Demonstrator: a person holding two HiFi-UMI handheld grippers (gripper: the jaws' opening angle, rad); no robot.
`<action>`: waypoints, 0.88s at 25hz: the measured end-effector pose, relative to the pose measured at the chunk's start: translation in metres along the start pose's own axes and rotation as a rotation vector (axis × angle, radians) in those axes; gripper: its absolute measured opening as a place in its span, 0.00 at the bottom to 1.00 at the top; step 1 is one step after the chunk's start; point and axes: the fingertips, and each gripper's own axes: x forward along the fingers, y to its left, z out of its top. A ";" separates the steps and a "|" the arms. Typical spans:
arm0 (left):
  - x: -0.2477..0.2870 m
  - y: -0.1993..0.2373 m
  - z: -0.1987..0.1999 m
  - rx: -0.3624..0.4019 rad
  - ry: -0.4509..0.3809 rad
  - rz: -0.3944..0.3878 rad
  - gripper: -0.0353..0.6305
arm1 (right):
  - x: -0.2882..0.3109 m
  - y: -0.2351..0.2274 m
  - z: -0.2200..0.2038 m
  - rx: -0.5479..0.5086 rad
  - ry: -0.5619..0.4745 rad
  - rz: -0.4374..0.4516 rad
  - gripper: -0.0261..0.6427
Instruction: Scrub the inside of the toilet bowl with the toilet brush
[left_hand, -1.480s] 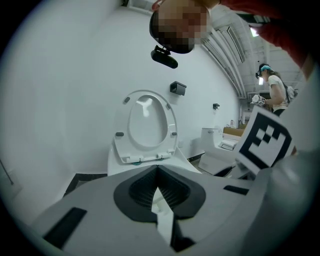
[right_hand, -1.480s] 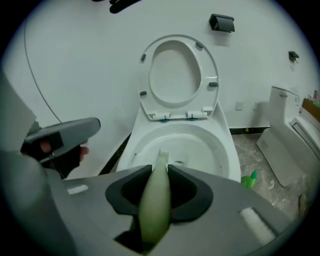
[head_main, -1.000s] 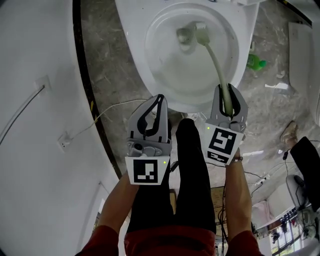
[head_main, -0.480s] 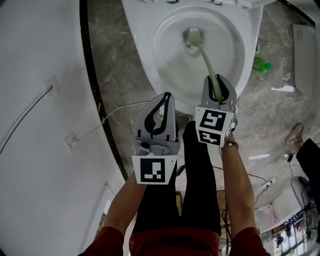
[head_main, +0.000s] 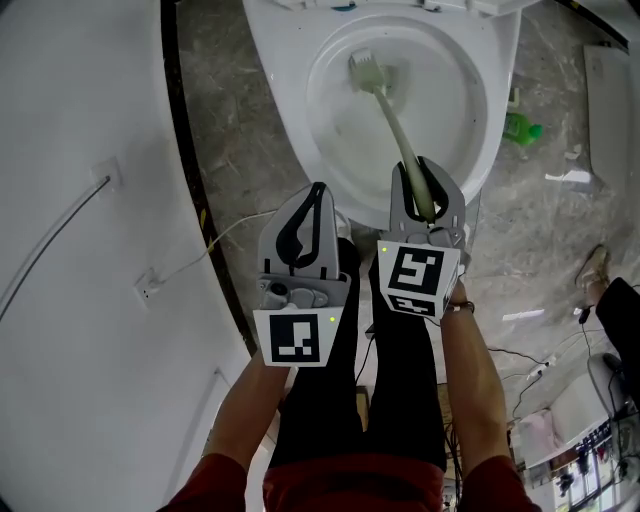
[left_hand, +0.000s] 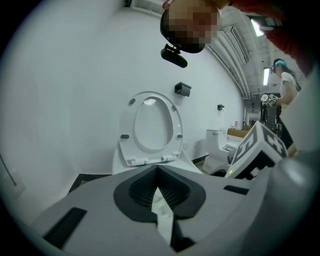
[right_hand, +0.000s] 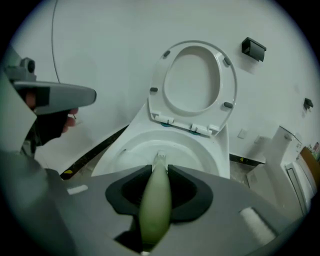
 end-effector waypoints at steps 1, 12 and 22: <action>0.000 -0.001 0.000 0.002 0.000 -0.003 0.06 | 0.009 -0.004 -0.007 0.006 0.020 -0.007 0.21; 0.002 -0.022 0.001 0.003 0.002 -0.042 0.06 | -0.024 -0.085 -0.008 0.235 0.065 -0.145 0.21; -0.004 -0.019 0.003 0.021 -0.003 -0.038 0.06 | 0.026 -0.044 0.000 0.095 0.095 -0.077 0.21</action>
